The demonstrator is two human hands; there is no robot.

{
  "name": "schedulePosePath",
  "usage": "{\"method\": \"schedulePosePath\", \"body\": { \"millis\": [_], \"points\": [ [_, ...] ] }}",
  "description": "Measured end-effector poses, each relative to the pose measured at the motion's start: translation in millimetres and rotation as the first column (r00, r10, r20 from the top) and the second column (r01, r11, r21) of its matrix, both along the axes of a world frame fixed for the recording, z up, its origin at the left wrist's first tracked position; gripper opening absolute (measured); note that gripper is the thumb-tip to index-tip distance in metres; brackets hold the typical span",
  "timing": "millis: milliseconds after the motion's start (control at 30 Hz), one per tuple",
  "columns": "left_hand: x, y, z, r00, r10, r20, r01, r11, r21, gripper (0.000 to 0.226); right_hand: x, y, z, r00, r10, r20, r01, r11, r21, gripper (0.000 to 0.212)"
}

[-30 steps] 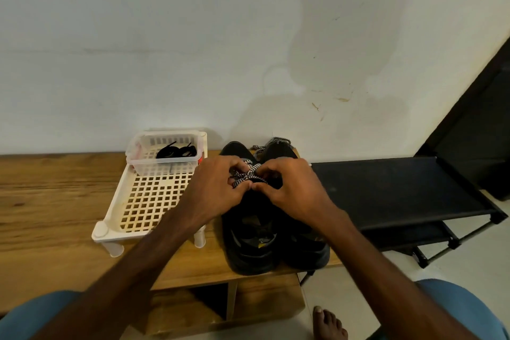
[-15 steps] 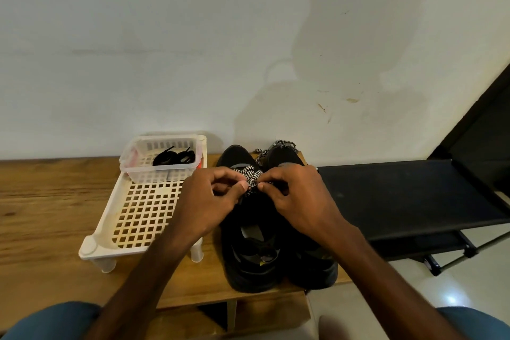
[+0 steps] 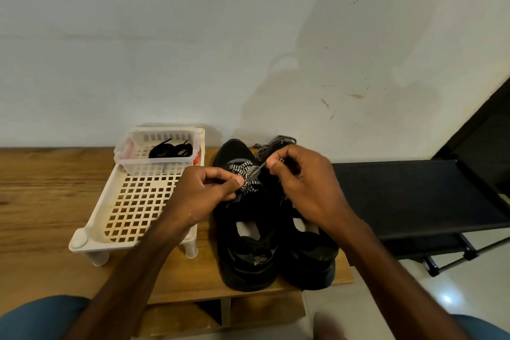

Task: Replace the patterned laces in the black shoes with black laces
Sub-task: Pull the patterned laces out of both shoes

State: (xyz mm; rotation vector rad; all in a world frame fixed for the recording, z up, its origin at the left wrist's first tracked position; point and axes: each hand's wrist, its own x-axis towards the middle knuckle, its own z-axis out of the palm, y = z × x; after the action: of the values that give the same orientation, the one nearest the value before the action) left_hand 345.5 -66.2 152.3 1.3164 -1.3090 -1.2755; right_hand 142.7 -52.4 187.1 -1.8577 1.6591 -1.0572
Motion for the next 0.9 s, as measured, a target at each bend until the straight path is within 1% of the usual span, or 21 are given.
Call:
{"method": "schedulePosePath", "body": {
  "millis": [67,100,133,167,200,267,300,333,367,400,467,500,533,567,633,700,767,833,867,900],
  "points": [
    [1,0,0,0.999,0.002,-0.042,0.0,0.999,0.037,0.009,-7,-1,7,0.991,-0.014,0.135,0.014,1.0,0.0,0.013],
    [2,-1,0,0.999,0.001,-0.046,0.001,0.999,0.045,0.009,-10,-1,11,0.971,-0.013,0.238,0.012,1.0,0.004,0.014],
    [2,-1,0,0.999,0.001,-0.044,0.001,0.999,0.05,0.008,-13,0,16,0.932,-0.007,0.361,0.003,1.0,0.012,0.017],
    [2,0,0,0.999,0.003,-0.039,-0.001,0.999,0.052,0.008,-16,1,22,0.872,0.0,0.489,-0.013,1.0,0.024,0.02],
    [2,0,1,0.999,0.006,-0.036,-0.004,0.999,0.054,0.008,-17,3,27,0.792,0.007,0.61,-0.037,0.999,0.037,0.023],
    [0,0,1,1.0,0.009,-0.029,-0.008,0.999,0.05,0.006,-18,7,32,0.603,0.005,0.798,-0.097,0.993,0.067,0.025],
    [0,1,1,1.0,0.013,-0.018,-0.012,0.999,0.043,0.006,-16,8,30,0.539,-0.012,0.842,-0.117,0.989,0.089,0.025],
    [0,1,1,1.0,0.021,-0.006,-0.02,0.999,0.033,0.005,-12,7,27,0.53,-0.036,0.847,-0.124,0.985,0.119,0.024],
    [0,1,2,1.0,0.029,0.001,-0.029,0.999,0.023,0.005,-6,6,21,0.575,-0.062,0.816,-0.113,0.982,0.154,0.024],
    [1,1,3,0.999,0.038,-0.002,-0.038,0.999,0.012,0.005,0,4,14,0.655,-0.075,0.752,-0.091,0.98,0.176,0.022],
    [1,0,7,0.998,0.055,0.004,-0.055,0.998,-0.038,0.006,11,2,0,0.835,-0.042,0.549,-0.056,0.986,0.16,0.018],
    [2,0,9,0.998,0.064,0.024,-0.061,0.995,-0.083,0.006,15,1,-6,0.903,-0.013,0.429,-0.053,0.988,0.142,0.018],
    [1,0,11,0.997,0.07,0.035,-0.066,0.99,-0.126,0.008,18,0,-10,0.948,0.013,0.318,-0.056,0.99,0.127,0.02],
    [1,0,14,0.997,0.075,0.025,-0.07,0.984,-0.162,0.011,20,0,-13,0.973,0.031,0.229,-0.059,0.992,0.116,0.024],
    [0,-1,23,0.995,0.079,-0.06,-0.09,0.975,-0.203,0.015,21,-1,-14,0.993,0.044,0.105,-0.056,0.992,0.109,0.028],
    [3,-1,34,0.97,0.076,-0.233,-0.125,0.971,-0.205,0.016,20,-1,-13,0.997,0.05,0.053,-0.057,0.99,0.129,0.028],
    [10,-3,45,0.885,0.047,-0.462,-0.142,0.975,-0.172,0.017,18,-2,-12,0.997,0.054,0.056,-0.061,0.988,0.144,0.023],
    [18,-4,50,0.761,0.02,-0.649,-0.131,0.984,-0.123,0.017,18,-2,-12,0.997,0.051,0.062,-0.059,0.99,0.127,0.014],
    [19,-5,51,0.729,0.022,-0.684,-0.126,0.987,-0.103,0.017,19,-3,-13,0.997,0.049,0.055,-0.055,0.992,0.115,0.01],
    [20,-6,48,0.743,0.035,-0.668,-0.128,0.988,-0.09,0.015,19,-2,-13,0.998,0.042,0.041,-0.046,0.994,0.102,0.006]
  ]
}}
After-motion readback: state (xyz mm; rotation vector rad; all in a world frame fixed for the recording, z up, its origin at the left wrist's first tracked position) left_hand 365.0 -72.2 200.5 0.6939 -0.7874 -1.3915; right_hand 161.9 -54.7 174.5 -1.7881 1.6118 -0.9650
